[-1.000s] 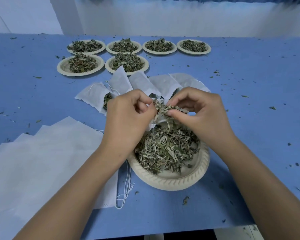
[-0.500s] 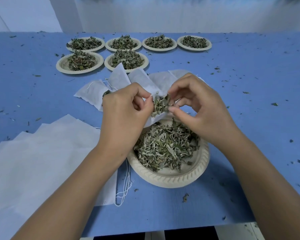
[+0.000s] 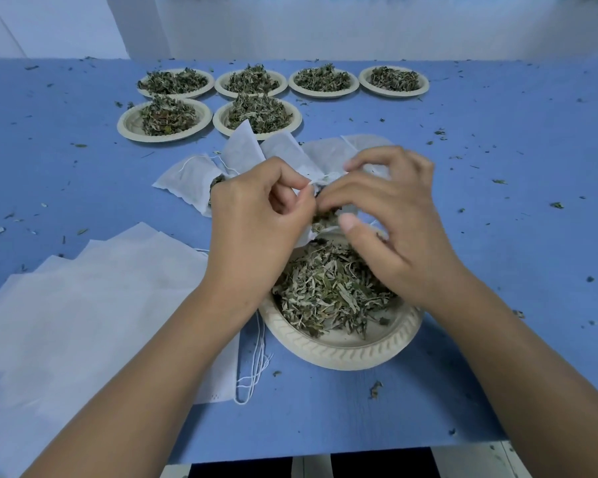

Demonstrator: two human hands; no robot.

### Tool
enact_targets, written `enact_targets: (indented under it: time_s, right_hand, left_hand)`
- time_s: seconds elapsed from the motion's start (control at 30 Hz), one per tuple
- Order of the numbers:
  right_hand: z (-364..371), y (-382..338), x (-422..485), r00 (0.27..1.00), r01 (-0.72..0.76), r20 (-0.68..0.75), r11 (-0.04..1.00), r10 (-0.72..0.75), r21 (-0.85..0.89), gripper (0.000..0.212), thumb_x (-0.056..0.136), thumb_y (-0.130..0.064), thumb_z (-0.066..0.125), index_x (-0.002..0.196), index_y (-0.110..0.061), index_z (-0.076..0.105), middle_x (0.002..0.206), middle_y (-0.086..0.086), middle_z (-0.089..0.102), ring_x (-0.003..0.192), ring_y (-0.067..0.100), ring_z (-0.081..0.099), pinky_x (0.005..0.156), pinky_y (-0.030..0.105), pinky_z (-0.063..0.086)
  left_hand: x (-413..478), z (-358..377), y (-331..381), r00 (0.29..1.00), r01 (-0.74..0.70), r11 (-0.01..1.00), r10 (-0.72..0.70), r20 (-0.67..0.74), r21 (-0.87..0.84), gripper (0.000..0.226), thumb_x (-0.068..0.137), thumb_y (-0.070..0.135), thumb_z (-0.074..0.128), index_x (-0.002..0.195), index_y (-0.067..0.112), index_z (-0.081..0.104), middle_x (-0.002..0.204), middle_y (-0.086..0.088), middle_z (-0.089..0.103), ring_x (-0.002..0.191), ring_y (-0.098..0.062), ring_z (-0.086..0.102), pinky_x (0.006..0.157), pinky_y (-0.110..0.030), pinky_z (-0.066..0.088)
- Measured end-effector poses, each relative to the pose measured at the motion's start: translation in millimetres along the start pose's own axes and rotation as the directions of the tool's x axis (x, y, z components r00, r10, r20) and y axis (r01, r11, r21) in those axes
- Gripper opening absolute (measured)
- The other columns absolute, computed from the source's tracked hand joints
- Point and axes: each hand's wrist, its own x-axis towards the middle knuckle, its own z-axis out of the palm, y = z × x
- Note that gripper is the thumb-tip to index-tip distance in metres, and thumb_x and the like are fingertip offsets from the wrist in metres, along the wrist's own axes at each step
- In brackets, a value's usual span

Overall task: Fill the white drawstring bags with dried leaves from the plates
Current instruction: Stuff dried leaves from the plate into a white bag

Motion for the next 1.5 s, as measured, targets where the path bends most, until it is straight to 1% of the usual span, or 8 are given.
enact_targets:
  time_s: [0.13, 0.3, 0.47, 0.67, 1.0, 1.13, 1.33, 1.5]
  right_hand:
    - [7.9, 1.4, -3.2, 0.968, -0.026, 0.248, 1.0, 0.022, 0.01, 0.038, 0.095, -0.035, 0.034, 0.073, -0.015, 0.057, 0.078, -0.013, 0.06, 0.133, 0.018, 0.039, 0.11, 0.046, 0.015]
    - [-8.8, 7.1, -0.6, 0.982, -0.045, -0.182, 0.999, 0.048, 0.023, 0.038, 0.094, -0.027, 0.037, 0.087, -0.013, 0.071, 0.091, -0.01, 0.069, 0.12, 0.017, 0.049, 0.104, 0.041, 0.018]
    - [6.2, 2.1, -2.3, 0.975, -0.051, 0.217, 0.999, 0.054, -0.018, 0.042, 0.095, -0.041, 0.029, 0.083, -0.017, 0.062, 0.083, -0.026, 0.053, 0.133, 0.019, 0.038, 0.111, 0.047, 0.012]
    - [-10.5, 4.9, -0.6, 0.983, -0.045, -0.162, 0.974, 0.082, 0.224, 0.047, 0.097, -0.036, 0.031, 0.089, -0.014, 0.072, 0.092, -0.009, 0.07, 0.118, 0.019, 0.05, 0.104, 0.057, 0.021]
    - [-3.7, 1.8, -0.8, 0.995, -0.104, 0.022, 0.965, 0.101, 0.24, 0.048, 0.096, -0.032, 0.026, 0.096, -0.017, 0.072, 0.099, -0.015, 0.069, 0.129, 0.014, 0.04, 0.109, 0.039, 0.011]
    - [2.2, 5.9, -3.5, 0.953, -0.12, 0.294, 0.986, 0.081, 0.117, 0.059, 0.098, -0.04, 0.019, 0.093, -0.011, 0.07, 0.098, -0.01, 0.069, 0.139, 0.006, 0.028, 0.114, 0.037, 0.002]
    - [-18.0, 12.4, 5.3, 0.988, -0.152, 0.056, 0.916, 0.141, 0.371, 0.009, 0.086, -0.027, 0.068, 0.081, -0.018, 0.067, 0.091, -0.007, 0.068, 0.101, 0.017, 0.052, 0.097, 0.029, 0.033]
    - [-9.2, 7.7, 2.0, 0.826, -0.249, 0.561, 0.925, 0.048, 0.287, 0.042, 0.072, -0.04, 0.08, 0.107, -0.021, 0.067, 0.108, -0.008, 0.061, 0.11, 0.012, 0.048, 0.098, 0.022, 0.036]
  left_hand:
    - [1.6, -0.8, 1.3, 0.998, 0.056, 0.994, -0.055, 0.018, -0.091, 0.016, 0.086, 0.01, 0.071, 0.074, 0.018, 0.066, 0.056, 0.004, 0.058, 0.049, -0.001, 0.048, 0.053, -0.013, 0.04]
    - [3.0, -3.7, 0.1, 0.996, 0.085, 0.991, -0.087, -0.008, -0.104, 0.013, 0.087, 0.009, 0.069, 0.075, 0.015, 0.067, 0.058, -0.002, 0.059, 0.047, -0.004, 0.048, 0.051, -0.016, 0.041]
    - [-0.6, 0.0, 3.5, 0.998, 0.04, 0.992, -0.034, 0.05, -0.122, 0.014, 0.086, 0.011, 0.072, 0.075, 0.018, 0.067, 0.059, 0.0, 0.062, 0.051, -0.004, 0.052, 0.054, -0.015, 0.044]
    - [2.0, -2.0, -0.1, 0.997, 0.075, 0.991, -0.077, -0.009, -0.115, 0.015, 0.086, 0.008, 0.069, 0.074, 0.017, 0.066, 0.057, -0.001, 0.06, 0.05, -0.001, 0.049, 0.053, -0.013, 0.041]
    - [3.9, -2.6, 0.2, 0.998, 0.056, 0.99, -0.053, 0.023, -0.13, 0.021, 0.087, 0.009, 0.069, 0.072, 0.023, 0.064, 0.052, 0.011, 0.056, 0.047, -0.007, 0.049, 0.049, -0.022, 0.044]
    - [2.8, -2.7, 1.5, 0.999, 0.026, 0.989, -0.02, 0.046, -0.148, 0.017, 0.086, 0.011, 0.07, 0.074, 0.021, 0.065, 0.053, 0.008, 0.057, 0.049, -0.005, 0.05, 0.051, -0.019, 0.044]
    - [6.3, -7.6, -1.5, 0.994, 0.005, 0.998, -0.012, -0.108, -0.057, 0.009, 0.087, 0.01, 0.068, 0.079, 0.014, 0.066, 0.061, -0.006, 0.059, 0.054, -0.011, 0.051, 0.057, -0.019, 0.044]
    - [7.6, -8.6, -0.8, 0.992, 0.003, 0.999, -0.009, -0.129, -0.046, 0.015, 0.087, 0.01, 0.067, 0.077, 0.02, 0.063, 0.06, -0.006, 0.058, 0.055, -0.01, 0.05, 0.058, -0.018, 0.044]
